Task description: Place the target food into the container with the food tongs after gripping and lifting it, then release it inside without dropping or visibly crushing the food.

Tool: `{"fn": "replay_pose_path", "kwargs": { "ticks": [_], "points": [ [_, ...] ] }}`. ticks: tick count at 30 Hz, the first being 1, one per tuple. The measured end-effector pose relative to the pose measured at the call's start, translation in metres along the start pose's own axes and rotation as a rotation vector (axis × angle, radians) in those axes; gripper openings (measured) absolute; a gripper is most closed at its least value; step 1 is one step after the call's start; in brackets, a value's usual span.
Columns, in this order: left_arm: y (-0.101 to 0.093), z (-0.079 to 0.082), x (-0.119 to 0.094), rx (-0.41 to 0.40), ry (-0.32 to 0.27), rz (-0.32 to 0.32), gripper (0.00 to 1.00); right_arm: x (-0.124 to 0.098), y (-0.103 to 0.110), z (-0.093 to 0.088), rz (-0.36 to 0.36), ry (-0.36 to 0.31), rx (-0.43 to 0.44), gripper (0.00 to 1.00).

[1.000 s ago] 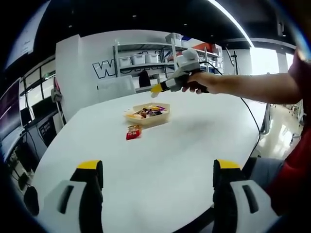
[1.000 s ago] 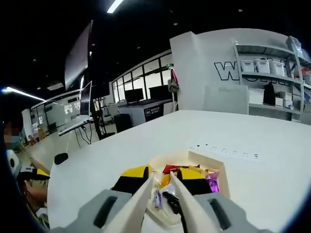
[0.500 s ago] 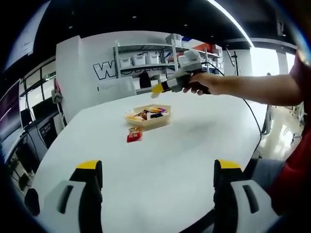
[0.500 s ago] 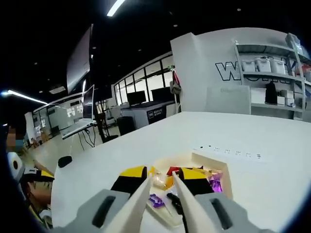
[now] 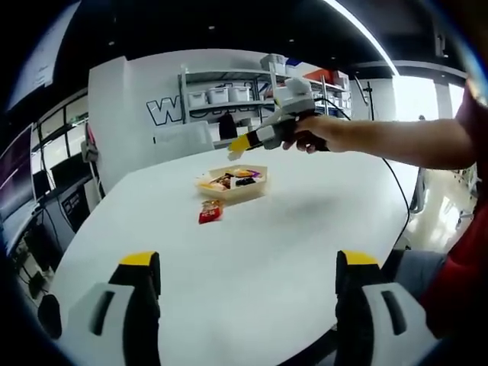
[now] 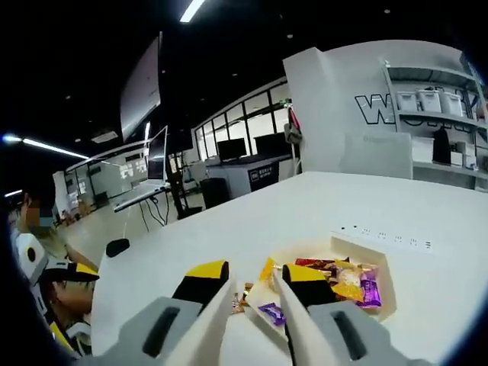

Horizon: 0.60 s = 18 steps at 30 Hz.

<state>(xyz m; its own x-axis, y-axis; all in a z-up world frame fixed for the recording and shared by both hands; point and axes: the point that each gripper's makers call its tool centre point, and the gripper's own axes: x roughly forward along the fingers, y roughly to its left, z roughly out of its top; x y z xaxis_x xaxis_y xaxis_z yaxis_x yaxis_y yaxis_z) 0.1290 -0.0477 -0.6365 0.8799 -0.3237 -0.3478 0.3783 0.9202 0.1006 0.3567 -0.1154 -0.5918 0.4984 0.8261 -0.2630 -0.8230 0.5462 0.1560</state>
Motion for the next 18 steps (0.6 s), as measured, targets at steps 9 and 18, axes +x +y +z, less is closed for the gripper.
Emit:
{"fn": "replay_pose_path", "kwargs": {
  "ticks": [9, 18],
  "points": [
    [0.002, -0.002, -0.001, -0.003, 0.003, 0.002, 0.93, 0.017, 0.023, -0.017, 0.056, 0.043, -0.054, 0.24],
    [0.006, -0.005, -0.002, -0.011, 0.007, 0.009, 0.93, 0.028, 0.036, -0.025, 0.090, 0.061, -0.064, 0.25]
  ]
}}
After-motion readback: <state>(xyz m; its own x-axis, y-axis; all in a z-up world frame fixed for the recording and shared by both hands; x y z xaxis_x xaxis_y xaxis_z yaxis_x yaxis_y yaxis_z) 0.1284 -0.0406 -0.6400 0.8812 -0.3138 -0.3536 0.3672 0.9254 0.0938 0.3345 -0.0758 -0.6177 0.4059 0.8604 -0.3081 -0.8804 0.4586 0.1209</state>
